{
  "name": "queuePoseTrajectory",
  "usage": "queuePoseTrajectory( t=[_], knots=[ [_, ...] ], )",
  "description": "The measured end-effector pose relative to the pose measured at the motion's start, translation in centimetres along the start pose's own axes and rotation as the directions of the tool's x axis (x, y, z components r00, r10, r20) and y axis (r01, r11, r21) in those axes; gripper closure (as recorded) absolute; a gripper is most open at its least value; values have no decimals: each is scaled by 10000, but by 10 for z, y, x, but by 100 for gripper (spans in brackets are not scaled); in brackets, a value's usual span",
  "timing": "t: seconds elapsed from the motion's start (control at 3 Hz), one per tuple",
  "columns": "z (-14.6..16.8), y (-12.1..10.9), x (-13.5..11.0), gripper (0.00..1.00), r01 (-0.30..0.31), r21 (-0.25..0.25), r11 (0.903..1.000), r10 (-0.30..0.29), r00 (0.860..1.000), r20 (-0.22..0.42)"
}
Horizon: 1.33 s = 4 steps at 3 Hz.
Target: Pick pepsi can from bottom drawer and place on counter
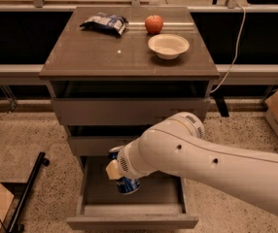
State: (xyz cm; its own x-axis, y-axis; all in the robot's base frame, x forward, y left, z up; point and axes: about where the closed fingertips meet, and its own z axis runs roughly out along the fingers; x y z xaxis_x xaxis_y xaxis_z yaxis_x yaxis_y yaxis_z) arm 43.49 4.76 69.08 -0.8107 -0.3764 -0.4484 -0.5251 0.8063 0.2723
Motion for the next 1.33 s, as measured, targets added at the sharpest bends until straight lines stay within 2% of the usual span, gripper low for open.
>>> queuePoseTrajectory(
  t=[0.33,1.0,1.33],
  knots=[
    [-17,-12,-25,100,-177,-214,9996,189,9982,570],
    [-65,-51,-123,100,439,-953,9945,-274,9854,1678],
    [-98,-63,-174,100,884,-885,9921,-704,9794,1895]
  ],
)
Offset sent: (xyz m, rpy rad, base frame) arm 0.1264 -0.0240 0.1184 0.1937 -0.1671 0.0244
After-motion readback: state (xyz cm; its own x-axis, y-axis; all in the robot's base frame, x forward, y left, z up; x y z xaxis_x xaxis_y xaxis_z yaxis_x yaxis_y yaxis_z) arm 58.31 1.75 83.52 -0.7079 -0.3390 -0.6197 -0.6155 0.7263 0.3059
